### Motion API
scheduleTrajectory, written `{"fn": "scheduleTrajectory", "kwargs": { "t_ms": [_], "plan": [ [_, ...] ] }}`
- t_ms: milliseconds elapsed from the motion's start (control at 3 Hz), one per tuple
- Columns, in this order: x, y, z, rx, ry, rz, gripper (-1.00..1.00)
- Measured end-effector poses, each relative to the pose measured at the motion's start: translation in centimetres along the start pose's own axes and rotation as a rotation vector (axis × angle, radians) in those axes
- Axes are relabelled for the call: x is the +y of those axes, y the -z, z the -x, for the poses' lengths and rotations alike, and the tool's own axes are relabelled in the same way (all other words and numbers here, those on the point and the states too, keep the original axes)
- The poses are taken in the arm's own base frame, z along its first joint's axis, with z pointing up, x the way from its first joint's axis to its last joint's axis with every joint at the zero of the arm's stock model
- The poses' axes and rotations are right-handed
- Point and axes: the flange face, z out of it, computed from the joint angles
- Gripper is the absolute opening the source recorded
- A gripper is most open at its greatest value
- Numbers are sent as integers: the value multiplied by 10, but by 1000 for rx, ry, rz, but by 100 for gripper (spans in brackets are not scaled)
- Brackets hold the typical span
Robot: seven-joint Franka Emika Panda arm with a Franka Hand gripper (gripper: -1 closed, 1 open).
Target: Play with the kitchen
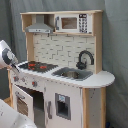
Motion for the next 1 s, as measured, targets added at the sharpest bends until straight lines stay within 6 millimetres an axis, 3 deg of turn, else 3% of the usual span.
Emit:
{"fn": "scheduleTrajectory", "kwargs": {
  "t_ms": [667,1000],
  "plan": [
    [11,-47,42,48,70,-164,100],
    [7,-80,49,53,90,-200,100]
  ]
}}
